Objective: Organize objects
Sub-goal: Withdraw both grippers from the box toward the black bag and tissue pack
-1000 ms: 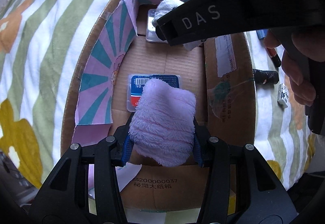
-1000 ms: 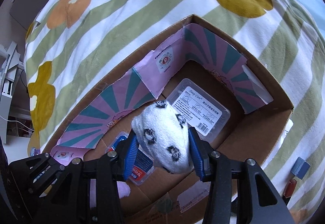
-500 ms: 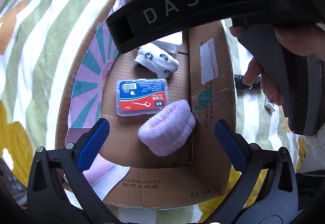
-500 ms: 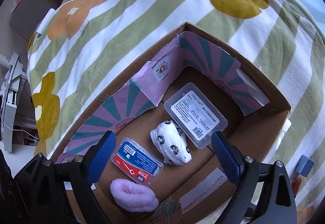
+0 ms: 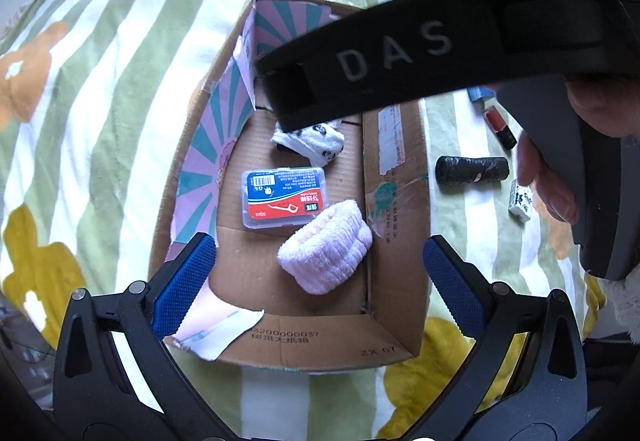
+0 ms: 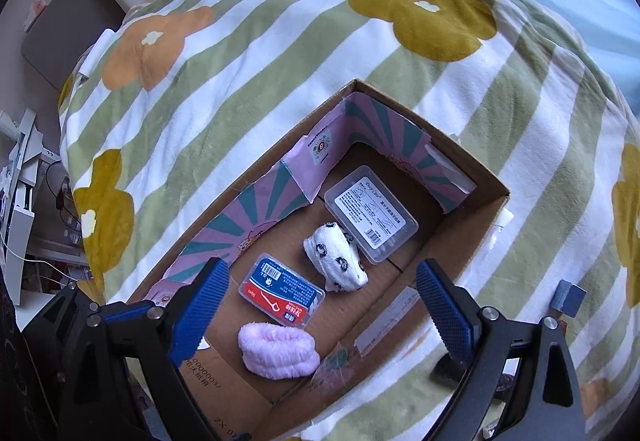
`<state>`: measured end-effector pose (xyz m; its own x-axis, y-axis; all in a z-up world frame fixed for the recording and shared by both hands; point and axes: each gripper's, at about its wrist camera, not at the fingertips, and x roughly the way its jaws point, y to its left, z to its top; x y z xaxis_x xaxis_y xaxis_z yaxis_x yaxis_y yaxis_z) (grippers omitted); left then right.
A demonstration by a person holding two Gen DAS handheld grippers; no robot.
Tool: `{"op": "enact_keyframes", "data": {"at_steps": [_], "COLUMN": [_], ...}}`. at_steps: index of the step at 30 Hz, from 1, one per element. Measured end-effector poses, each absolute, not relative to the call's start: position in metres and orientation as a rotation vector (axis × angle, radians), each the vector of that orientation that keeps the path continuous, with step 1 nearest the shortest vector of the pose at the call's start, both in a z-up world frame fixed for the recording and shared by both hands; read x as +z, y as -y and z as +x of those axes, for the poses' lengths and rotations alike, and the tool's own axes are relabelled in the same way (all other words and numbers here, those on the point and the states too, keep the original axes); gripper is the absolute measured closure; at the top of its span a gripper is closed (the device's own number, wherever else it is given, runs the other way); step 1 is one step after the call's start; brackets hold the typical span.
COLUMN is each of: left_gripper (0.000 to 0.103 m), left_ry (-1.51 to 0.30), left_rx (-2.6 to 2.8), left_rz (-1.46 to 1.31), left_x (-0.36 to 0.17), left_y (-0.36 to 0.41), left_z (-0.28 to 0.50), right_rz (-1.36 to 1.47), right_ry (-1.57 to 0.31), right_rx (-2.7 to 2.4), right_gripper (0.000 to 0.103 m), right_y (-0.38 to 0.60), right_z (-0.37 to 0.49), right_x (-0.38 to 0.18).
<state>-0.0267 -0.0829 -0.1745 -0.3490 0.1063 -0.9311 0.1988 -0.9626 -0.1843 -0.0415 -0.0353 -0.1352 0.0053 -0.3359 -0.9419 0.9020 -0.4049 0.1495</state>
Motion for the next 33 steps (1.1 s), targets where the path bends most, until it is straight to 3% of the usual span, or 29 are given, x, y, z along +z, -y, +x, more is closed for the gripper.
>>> {"op": "enact_keyframes", "data": {"at_steps": [17,25,33], "left_gripper": [0.000,0.000,0.000], "left_ry": [-0.347,-0.280,-0.376], "left_rx": [-2.571,-2.628,-2.661], "left_rz": [1.661,1.614,1.607], "left_x": [-0.071,-0.039,-0.032], "left_y": [0.069,0.033,0.008], "left_z": [-0.007,-0.017,-0.026], "right_rz": [1.348,1.405,1.433], "right_ry": [-0.476,-0.362,-0.254], "right_rx": [-1.961,-2.161,-2.252], "right_gripper": [0.010,0.010,0.010], "right_y": [-0.100,-0.180,-0.244], "right_z": [-0.042,-0.044,-0.044], "right_x": [-0.037,-0.020,-0.017]}}
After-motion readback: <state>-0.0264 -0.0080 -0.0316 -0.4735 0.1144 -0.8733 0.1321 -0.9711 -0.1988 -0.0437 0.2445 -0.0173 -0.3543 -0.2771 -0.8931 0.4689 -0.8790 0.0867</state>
